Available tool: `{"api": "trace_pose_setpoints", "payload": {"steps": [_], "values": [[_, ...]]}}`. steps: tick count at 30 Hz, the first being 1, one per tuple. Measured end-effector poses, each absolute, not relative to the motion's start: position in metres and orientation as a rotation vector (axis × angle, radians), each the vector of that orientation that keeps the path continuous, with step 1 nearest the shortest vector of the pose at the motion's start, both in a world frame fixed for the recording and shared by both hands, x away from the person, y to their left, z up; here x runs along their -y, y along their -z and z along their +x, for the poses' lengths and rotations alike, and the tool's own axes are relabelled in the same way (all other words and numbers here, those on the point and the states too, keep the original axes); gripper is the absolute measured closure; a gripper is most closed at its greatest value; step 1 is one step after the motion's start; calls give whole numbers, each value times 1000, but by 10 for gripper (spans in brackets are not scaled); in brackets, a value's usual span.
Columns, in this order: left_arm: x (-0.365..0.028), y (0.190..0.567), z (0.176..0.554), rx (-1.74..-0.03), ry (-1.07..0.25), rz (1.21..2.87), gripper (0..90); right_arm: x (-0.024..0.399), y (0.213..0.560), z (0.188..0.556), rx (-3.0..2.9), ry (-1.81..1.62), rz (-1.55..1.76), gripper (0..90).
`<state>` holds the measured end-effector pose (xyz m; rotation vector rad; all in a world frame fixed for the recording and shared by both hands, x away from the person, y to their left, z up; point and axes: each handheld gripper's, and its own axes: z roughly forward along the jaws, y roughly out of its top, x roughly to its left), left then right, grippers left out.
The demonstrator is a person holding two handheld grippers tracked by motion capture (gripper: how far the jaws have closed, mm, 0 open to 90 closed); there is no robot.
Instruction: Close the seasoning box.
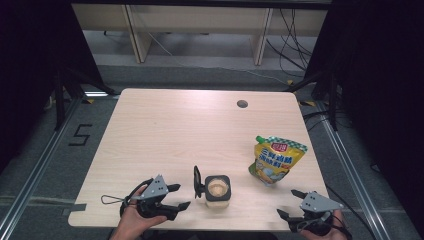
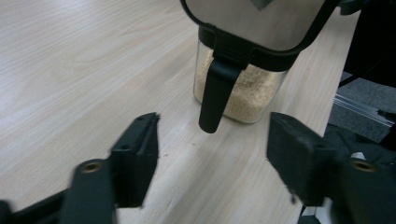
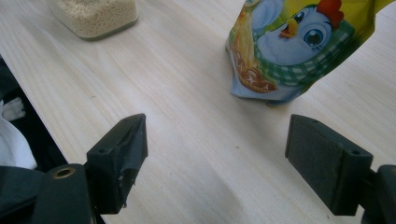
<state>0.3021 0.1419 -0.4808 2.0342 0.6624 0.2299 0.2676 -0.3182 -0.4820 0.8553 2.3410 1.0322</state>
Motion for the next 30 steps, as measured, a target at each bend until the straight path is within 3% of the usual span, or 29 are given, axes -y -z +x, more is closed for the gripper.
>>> {"api": "trace_pose_setpoints", "payload": {"steps": [5,8,30], "values": [[-141,470,296,-639,-275,2024,754,315,482,268,-2345,-1018,840,227],[-136,463,292,-598,-278,2018,862,314,481,268,-2350,-1014,835,233],[-116,431,304,-547,-329,2031,890,313,482,270,-2352,-1002,826,235]]}}
